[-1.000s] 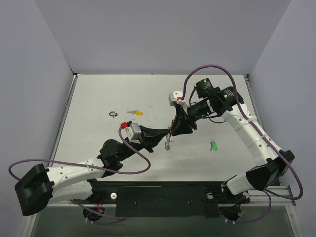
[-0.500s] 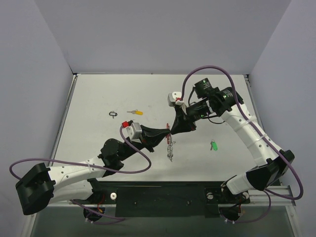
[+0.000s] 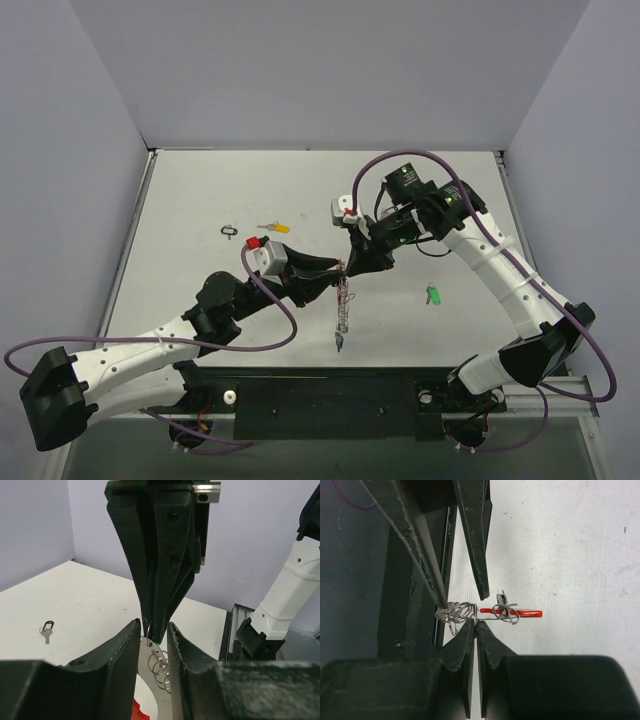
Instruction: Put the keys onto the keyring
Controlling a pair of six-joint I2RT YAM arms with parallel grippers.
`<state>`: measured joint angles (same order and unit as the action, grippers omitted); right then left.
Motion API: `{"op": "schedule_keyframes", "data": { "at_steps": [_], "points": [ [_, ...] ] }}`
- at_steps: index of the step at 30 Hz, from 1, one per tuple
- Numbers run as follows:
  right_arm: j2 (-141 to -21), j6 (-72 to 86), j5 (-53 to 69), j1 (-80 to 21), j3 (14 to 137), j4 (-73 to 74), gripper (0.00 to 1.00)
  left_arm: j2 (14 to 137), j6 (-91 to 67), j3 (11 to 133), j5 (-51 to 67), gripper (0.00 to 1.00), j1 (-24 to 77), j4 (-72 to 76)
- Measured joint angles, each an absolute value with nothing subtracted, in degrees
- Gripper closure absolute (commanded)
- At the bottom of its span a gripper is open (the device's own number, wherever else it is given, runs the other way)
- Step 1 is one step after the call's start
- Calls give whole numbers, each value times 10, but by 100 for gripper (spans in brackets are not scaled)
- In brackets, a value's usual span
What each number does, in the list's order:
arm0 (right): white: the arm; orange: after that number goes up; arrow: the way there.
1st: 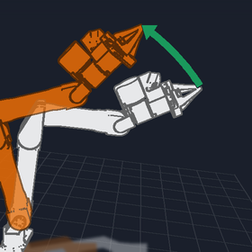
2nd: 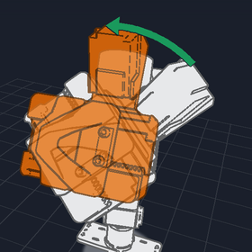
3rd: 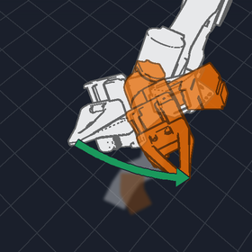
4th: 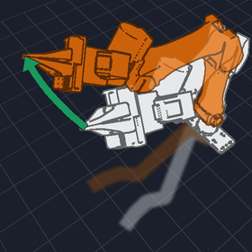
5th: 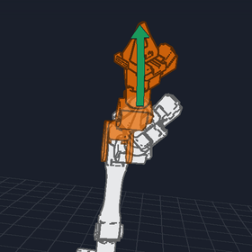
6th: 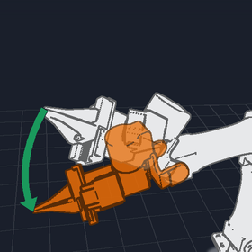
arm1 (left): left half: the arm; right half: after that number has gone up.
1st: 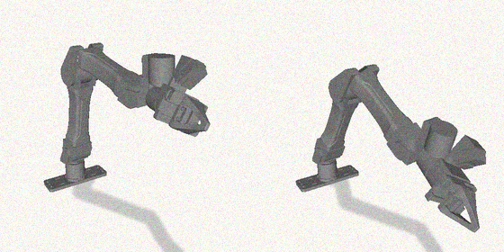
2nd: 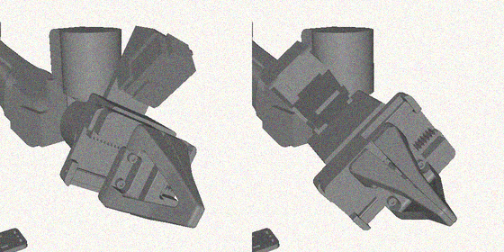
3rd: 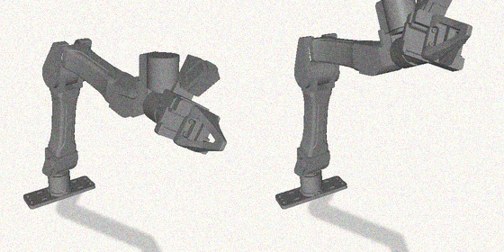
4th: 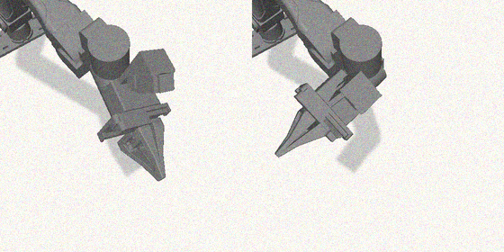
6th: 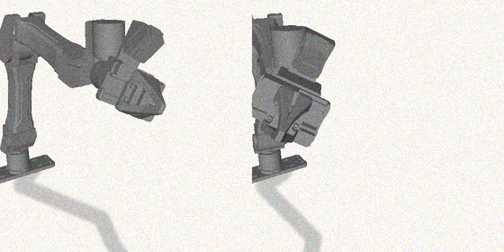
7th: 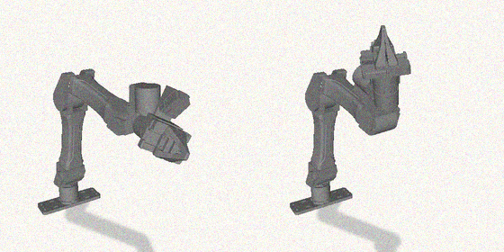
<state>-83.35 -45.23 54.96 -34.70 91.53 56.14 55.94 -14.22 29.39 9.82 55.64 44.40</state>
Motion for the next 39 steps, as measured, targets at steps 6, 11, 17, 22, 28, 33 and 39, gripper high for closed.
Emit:
{"op": "schedule_keyframes", "data": {
  "at_steps": [6, 11, 17, 22, 28, 33, 39],
  "points": [
    [-834, -454, 533, -356, 915, 569, 100, 544, -121, 325, 134, 51, 550, 364],
    [-834, -456, 529, -360, 915, 573, 100, 546, -103, 339, 156, 51, 542, 309],
    [-834, -467, 527, -361, 915, 581, 100, 555, -98, 349, 172, 56, 530, 282],
    [-834, -475, 524, -365, 915, 589, 100, 567, -98, 357, 188, 66, 527, 276],
    [-834, -481, 522, -368, 915, 598, 100, 588, -101, 371, 213, 76, 527, 277],
    [-834, -481, 519, -368, 916, 602, 100, 594, -101, 376, 227, 82, 527, 276],
    [-834, -482, 517, -368, 920, 606, 100, 598, -100, 383, 235, 85, 526, 271]
  ]
}}
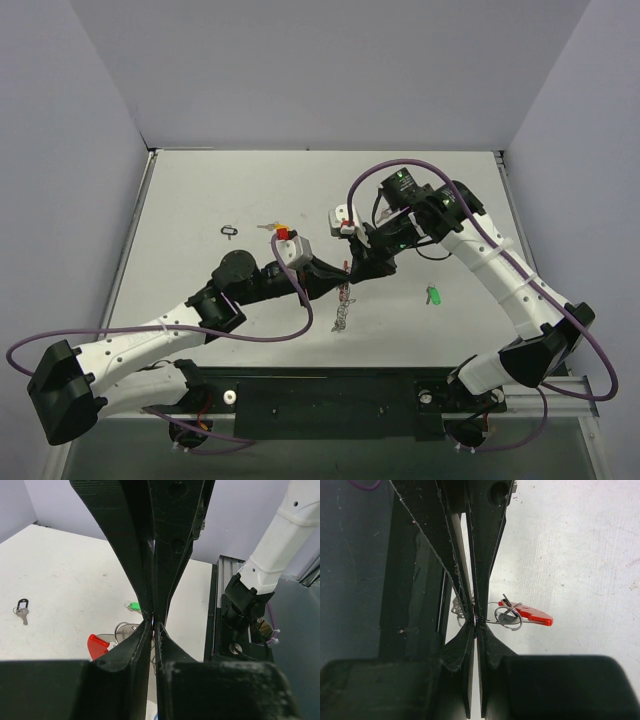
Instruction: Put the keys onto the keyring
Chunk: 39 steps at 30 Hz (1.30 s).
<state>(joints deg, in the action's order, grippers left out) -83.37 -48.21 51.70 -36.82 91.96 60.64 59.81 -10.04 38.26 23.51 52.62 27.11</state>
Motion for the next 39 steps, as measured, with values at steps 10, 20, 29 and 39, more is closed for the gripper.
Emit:
{"op": "schedule_keyframes", "data": {
  "at_steps": [10, 20, 29, 39],
  "points": [
    [-834, -483, 514, -368, 921, 608, 100, 601, -96, 388, 243, 100, 524, 260],
    [-830, -483, 519, -365, 921, 608, 50, 583, -21, 375, 253, 100, 520, 241],
    [-758, -522, 559, -249, 870, 620, 47, 556, 104, 352, 348, 100, 508, 246],
    [-721, -576, 612, -86, 696, 625, 47, 539, 222, 384, 428, 100, 508, 219]
  ]
}}
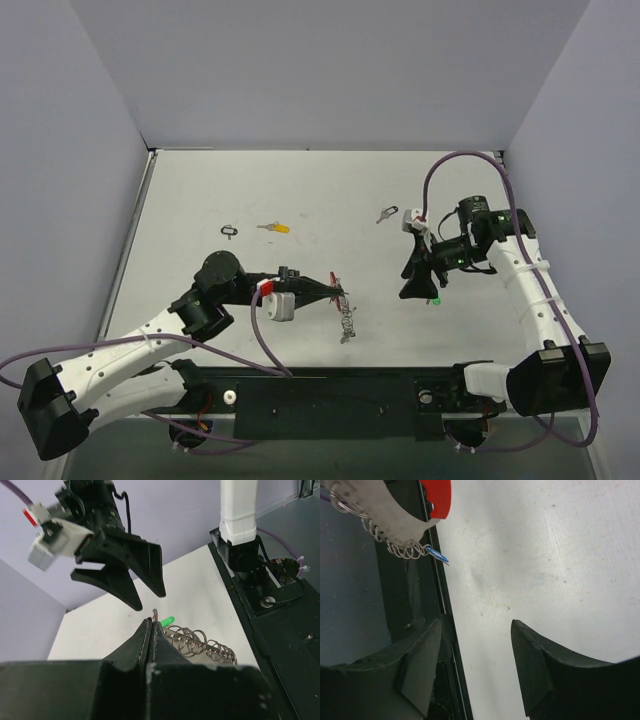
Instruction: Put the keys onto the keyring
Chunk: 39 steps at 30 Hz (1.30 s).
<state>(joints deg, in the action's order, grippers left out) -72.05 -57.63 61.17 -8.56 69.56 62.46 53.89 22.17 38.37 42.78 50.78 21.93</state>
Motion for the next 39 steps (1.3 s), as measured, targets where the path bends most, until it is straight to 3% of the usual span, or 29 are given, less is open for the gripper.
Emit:
{"op": "schedule_keyframes", "data": {
  "at_steps": [19, 30, 39],
  "points": [
    [-696, -610, 634, 40, 616, 626, 46, 550, 232, 392, 498, 100, 509, 270],
    [-696, -619, 640, 61, 608, 626, 46, 548, 413, 443, 437, 100, 547, 73],
    [-698, -624, 641, 83, 605, 626, 46, 545, 495, 445, 367, 100, 573, -3]
  ]
}}
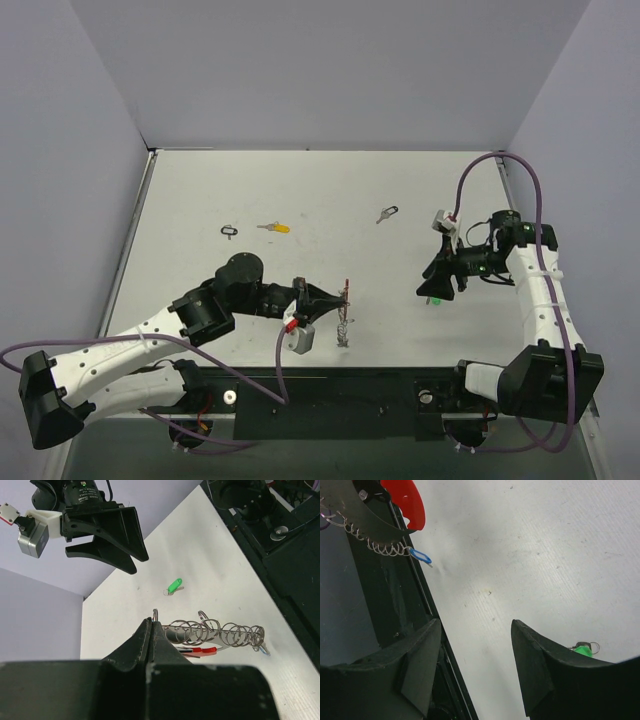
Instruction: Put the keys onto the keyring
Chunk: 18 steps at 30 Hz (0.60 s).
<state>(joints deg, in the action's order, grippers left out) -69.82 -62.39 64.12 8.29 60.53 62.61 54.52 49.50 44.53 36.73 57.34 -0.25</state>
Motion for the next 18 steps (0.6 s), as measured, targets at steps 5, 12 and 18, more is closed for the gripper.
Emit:
{"op": "schedule_keyframes", "data": {
  "at_steps": [5, 12, 18],
  "points": [
    [-702, -627, 641, 90, 605, 626, 46, 542, 509, 445, 349, 100, 577, -12],
    [-702, -630, 641, 99, 604, 626, 46, 539, 508, 445, 333, 100, 576, -10],
    [-703, -631, 641, 110, 594, 626, 46, 539, 457, 445, 308, 100, 576, 4]
  ]
}}
